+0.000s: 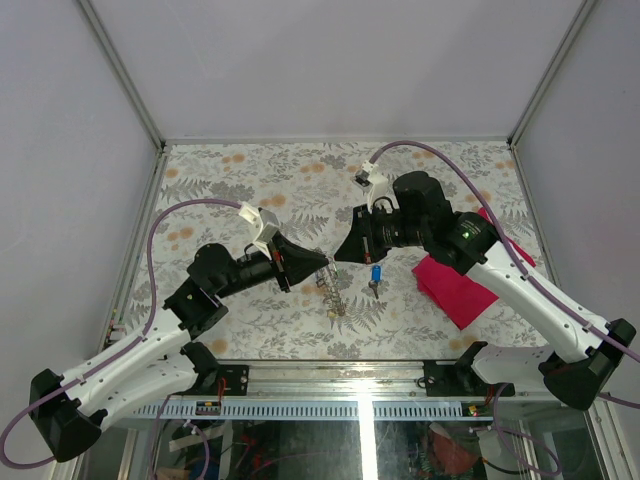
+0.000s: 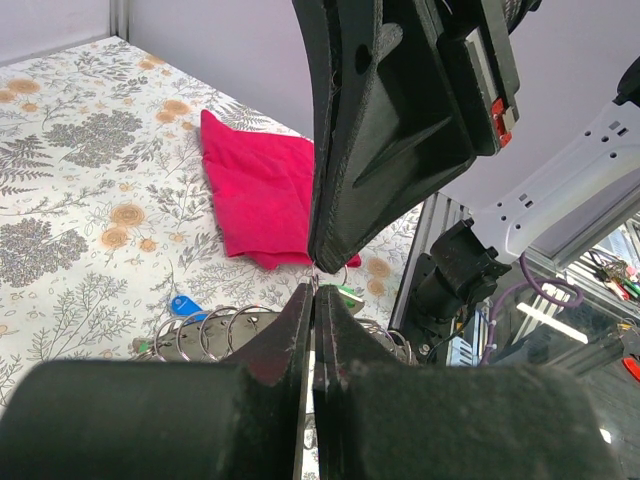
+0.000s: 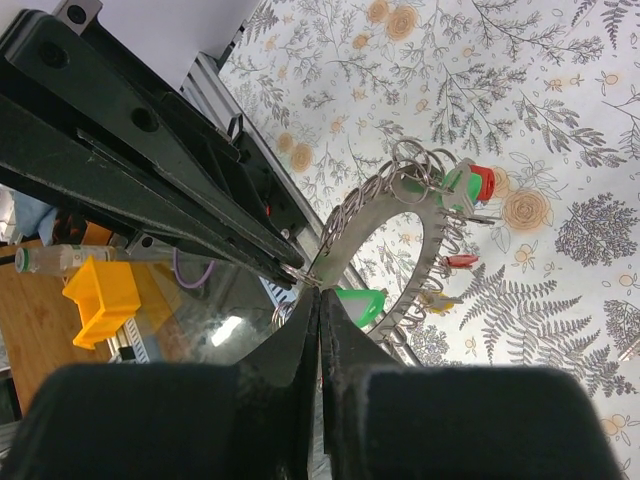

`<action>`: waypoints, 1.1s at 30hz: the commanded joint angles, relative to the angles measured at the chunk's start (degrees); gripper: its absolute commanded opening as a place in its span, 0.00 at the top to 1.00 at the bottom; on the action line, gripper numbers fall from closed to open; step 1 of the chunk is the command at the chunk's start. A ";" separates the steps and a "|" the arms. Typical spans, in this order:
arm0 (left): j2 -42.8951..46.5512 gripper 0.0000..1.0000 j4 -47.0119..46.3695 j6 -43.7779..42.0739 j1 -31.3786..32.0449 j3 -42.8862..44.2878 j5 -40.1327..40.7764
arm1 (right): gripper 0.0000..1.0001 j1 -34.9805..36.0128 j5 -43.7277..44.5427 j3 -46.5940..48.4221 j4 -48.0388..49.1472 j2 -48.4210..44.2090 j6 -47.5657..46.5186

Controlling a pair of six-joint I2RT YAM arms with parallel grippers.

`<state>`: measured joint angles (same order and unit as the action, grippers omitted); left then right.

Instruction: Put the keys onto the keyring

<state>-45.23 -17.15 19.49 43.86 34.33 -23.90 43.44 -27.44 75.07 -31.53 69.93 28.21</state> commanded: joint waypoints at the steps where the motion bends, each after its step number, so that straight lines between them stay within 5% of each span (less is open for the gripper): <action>1: 1.54 1.00 -5.44 -0.41 0.33 1.52 1.48 | 1.00 -0.06 -0.07 0.84 -2.30 0.91 -1.55; 21: 0.98 1.00 -5.98 -0.54 0.27 2.24 0.52 | 0.97 0.05 -3.14 -2.14 -0.36 3.36 -1.09; 33: 1.44 1.00 -5.53 -0.63 0.27 2.48 0.27 | 0.74 -0.01 0.16 -2.65 5.25 -2.48 -5.96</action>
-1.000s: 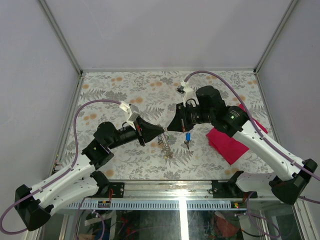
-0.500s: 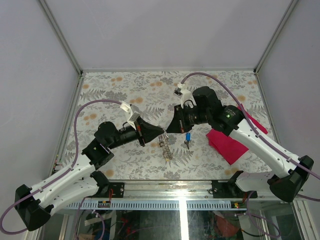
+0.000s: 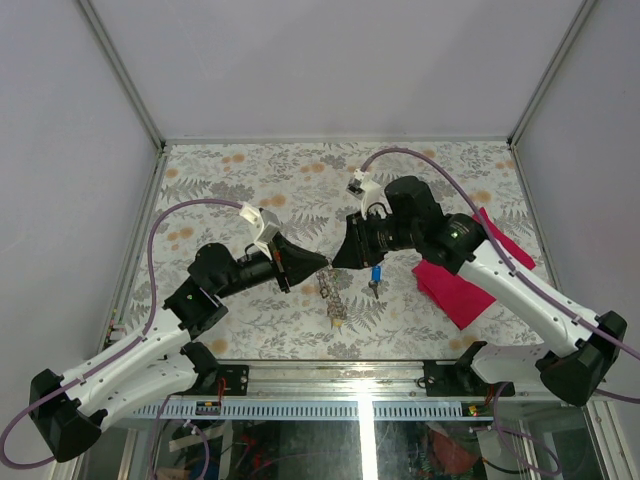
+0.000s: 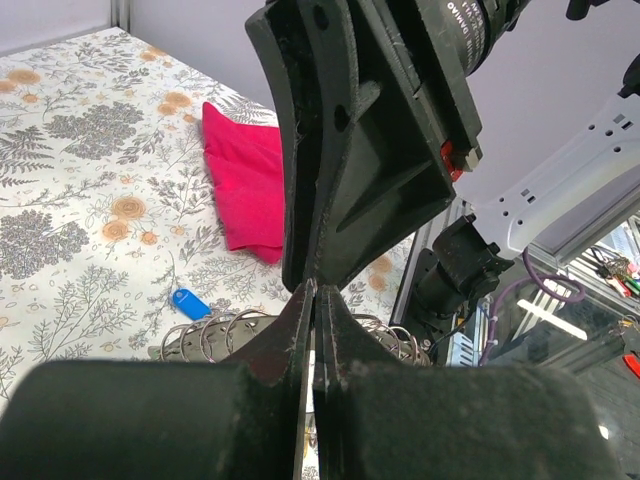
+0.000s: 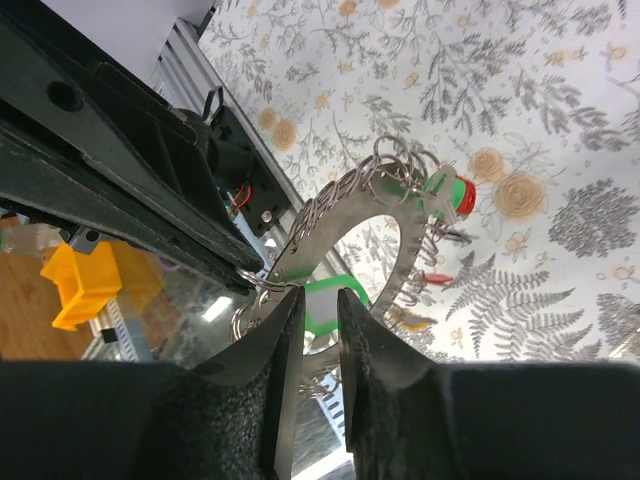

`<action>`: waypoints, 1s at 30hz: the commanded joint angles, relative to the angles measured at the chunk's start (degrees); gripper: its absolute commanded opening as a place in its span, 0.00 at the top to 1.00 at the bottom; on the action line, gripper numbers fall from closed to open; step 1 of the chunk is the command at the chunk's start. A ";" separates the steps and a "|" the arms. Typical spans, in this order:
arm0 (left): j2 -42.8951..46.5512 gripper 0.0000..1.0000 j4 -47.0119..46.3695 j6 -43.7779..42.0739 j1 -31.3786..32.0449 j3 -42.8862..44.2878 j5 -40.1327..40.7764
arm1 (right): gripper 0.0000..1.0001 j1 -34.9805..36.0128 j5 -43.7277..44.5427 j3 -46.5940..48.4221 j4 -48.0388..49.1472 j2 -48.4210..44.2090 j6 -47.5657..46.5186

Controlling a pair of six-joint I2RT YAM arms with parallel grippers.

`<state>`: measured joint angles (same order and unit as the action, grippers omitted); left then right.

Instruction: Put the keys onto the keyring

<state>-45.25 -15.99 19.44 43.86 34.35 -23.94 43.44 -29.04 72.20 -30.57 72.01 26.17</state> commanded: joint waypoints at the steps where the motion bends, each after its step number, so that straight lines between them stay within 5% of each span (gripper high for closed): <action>1: 1.56 1.00 -6.57 -0.55 0.31 2.52 0.23 | 0.72 -0.04 2.38 0.14 5.19 -5.60 -5.11; 13: 1.57 1.00 -8.31 0.26 0.31 3.74 -5.40 | 0.61 -0.05 2.00 -13.63 24.82 -21.34 -22.68; 22: -0.95 1.00 -13.43 2.60 0.28 5.61 -16.49 | 0.64 -0.02 -8.03 -24.02 41.96 -27.48 -28.59; 30: -2.13 1.00 -13.37 2.55 0.27 6.94 -20.07 | 0.71 -0.07 -14.78 -24.20 43.39 -26.38 -29.32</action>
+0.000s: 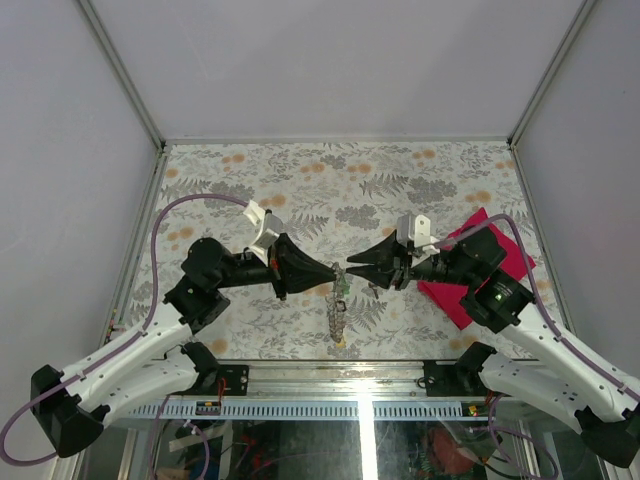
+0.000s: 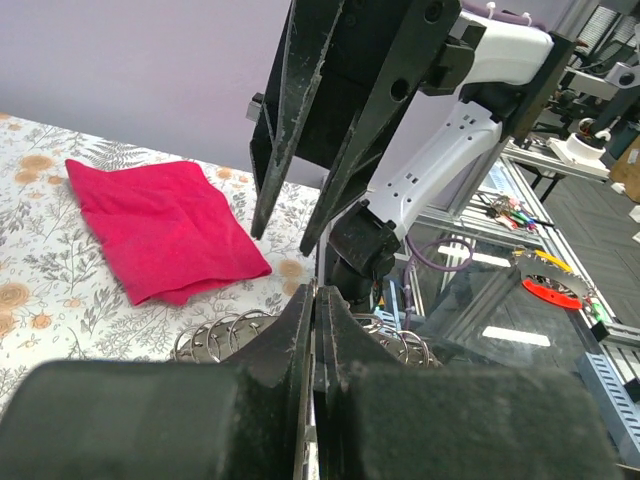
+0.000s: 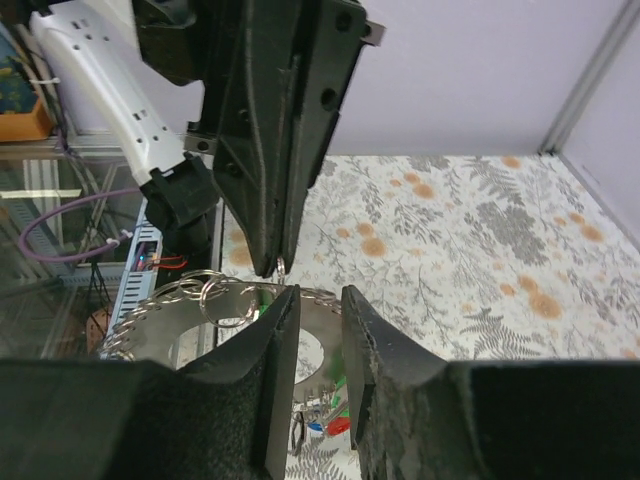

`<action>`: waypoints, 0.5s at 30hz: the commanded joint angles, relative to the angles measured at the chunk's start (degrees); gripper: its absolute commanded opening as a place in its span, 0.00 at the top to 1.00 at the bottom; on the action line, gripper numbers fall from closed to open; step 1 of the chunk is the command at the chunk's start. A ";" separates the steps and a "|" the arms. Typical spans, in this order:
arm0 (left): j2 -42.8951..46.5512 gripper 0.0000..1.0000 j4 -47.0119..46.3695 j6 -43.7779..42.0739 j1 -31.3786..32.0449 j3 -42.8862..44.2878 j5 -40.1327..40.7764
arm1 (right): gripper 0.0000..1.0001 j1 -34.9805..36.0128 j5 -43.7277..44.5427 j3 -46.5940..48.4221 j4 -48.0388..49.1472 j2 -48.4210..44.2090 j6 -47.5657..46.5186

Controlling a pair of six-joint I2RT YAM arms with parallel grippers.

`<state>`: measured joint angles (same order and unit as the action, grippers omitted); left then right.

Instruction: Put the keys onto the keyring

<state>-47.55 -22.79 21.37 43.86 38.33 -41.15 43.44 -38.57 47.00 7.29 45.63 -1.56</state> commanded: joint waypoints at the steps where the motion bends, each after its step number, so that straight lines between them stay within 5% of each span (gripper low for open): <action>1: 0.09 1.00 -6.57 0.58 0.27 2.96 -2.97 | 0.72 0.05 -5.80 1.13 5.40 0.18 -1.59; 15: -0.15 1.00 -6.04 0.43 0.32 3.77 -3.62 | 0.70 0.05 -10.13 1.59 2.64 2.93 -3.07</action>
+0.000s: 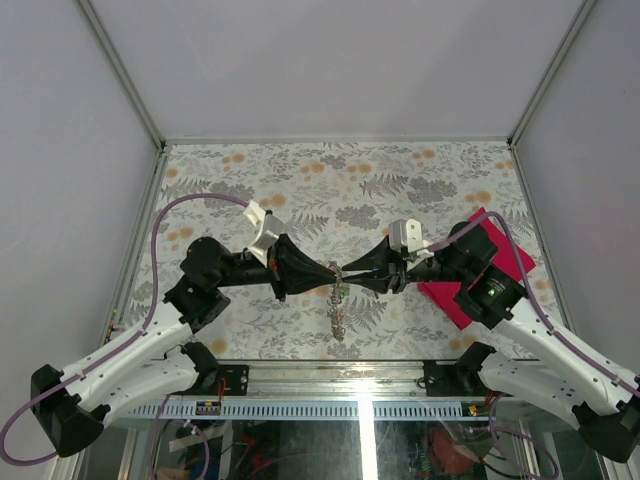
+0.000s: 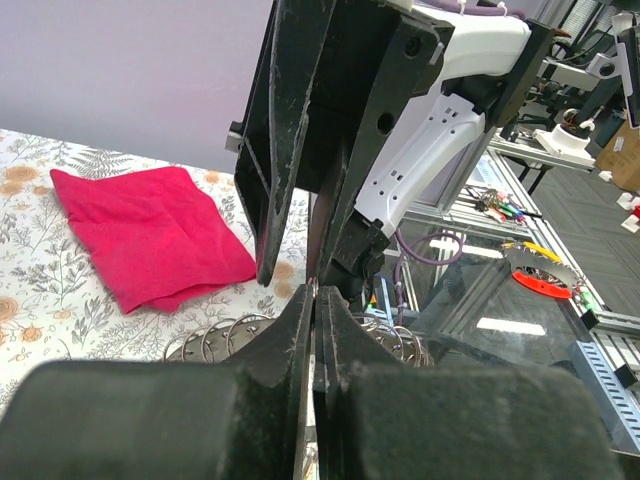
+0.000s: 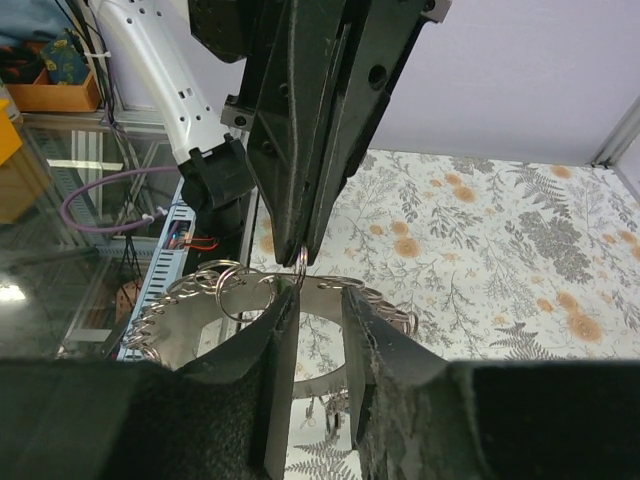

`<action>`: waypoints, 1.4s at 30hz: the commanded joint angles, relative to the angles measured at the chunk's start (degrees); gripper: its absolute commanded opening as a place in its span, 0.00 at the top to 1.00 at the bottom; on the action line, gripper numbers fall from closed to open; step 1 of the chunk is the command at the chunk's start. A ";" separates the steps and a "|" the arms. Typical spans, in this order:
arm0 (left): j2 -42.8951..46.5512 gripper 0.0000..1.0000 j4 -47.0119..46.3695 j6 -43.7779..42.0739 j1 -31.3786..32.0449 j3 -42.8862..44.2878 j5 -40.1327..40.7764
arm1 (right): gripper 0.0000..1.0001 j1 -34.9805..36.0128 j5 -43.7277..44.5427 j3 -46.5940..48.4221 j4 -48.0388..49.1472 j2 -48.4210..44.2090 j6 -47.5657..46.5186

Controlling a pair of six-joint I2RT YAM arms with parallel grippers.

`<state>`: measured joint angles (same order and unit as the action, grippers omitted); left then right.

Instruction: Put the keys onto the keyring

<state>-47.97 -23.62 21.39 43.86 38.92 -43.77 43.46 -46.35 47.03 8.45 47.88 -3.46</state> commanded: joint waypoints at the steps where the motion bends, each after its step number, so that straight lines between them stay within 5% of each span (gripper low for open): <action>1: 0.26 1.00 -5.21 0.39 0.37 3.17 -1.02 | 0.70 -0.08 -2.60 1.63 1.41 0.91 -1.19; 21: -0.90 1.00 -4.18 -0.24 0.27 4.10 -1.17 | 0.72 0.71 -6.65 1.49 5.24 3.44 1.63; 30: -0.56 1.00 -3.38 -0.89 0.27 3.92 -0.52 | 0.97 1.07 -5.78 2.04 4.57 3.96 1.50; 35: 0.41 0.99 -1.14 -2.29 0.31 3.91 1.29 | 1.00 1.08 -2.46 6.81 -6.30 3.41 -4.08; 42: 2.83 0.77 3.53 -5.55 0.27 3.50 6.13 | 1.00 1.03 1.57 19.44 -30.77 6.98 -13.51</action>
<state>-47.13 -21.56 18.61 44.01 40.60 -41.63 44.31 -47.37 58.24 -9.58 53.36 -10.22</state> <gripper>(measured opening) 0.197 0.018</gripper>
